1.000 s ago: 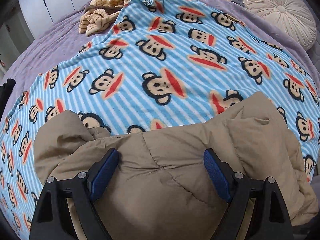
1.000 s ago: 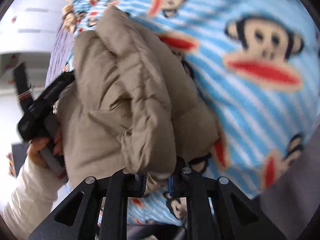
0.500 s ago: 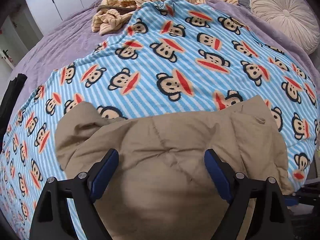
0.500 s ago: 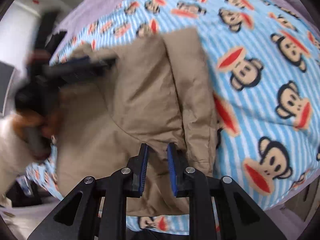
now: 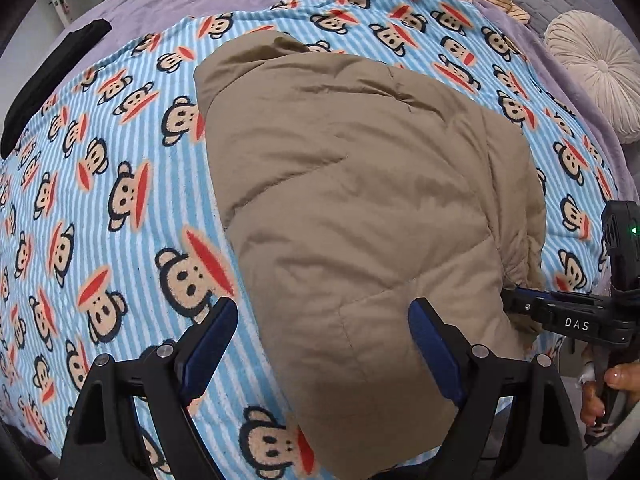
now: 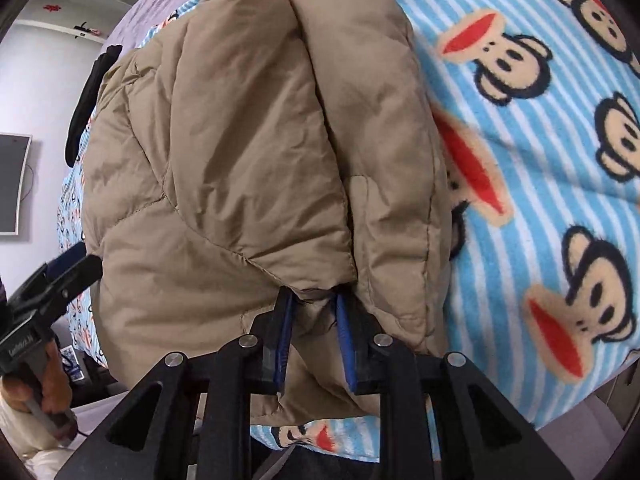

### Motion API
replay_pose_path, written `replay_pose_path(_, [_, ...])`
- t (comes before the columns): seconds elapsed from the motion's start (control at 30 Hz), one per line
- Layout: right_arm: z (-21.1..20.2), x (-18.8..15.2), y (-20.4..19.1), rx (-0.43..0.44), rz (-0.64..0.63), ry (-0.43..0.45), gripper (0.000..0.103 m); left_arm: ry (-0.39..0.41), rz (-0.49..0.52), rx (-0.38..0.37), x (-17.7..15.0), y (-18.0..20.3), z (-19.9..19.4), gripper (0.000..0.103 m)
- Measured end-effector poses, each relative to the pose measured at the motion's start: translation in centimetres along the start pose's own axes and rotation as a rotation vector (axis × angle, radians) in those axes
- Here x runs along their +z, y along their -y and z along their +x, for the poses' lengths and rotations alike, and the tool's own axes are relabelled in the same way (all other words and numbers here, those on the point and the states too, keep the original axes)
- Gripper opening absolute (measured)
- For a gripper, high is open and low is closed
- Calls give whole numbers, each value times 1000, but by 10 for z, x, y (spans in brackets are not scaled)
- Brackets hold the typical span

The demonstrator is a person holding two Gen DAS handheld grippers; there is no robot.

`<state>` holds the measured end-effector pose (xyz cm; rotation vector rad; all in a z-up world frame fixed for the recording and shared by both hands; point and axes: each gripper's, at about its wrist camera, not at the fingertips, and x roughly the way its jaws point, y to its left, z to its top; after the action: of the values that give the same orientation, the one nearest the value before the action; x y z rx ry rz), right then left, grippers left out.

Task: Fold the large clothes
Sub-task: 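Lower the beige jacket bundle onto the blanket and open both tools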

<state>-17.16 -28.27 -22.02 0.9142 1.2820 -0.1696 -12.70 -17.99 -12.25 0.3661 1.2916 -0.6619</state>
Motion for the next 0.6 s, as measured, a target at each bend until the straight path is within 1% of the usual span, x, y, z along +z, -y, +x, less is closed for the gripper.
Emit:
replay_pose_path(0.17, [4,5,-7,-26,22,16,25,2,2,-11,-4,-7,-5,88])
replay_pose_path(0.3, [-1,-2,-16,-44,50,33,29,2,-16,-18,-11,-15,-12,88])
replay_pose_path(0.37, [-3,-5,-22,-66,49,40,31,10,-14,-15,-14,-19,-16,88])
replay_pose_path(0.47, [-11,-11,-32,-82,57,61,45,31,0,-10,-18,-22,-22,88])
replay_pose_path(0.5, [-14,-14,-37,-83,55,75,52,38,6,-7,-20,-23,-24,89])
replay_pose_path(0.53, [-17,-16,-41,-84,53,88,57,42,11,-2,-21,-24,-25,103])
replay_pose_path(0.6, [-21,-21,-48,-86,45,112,62,54,17,16,-25,-26,-29,103])
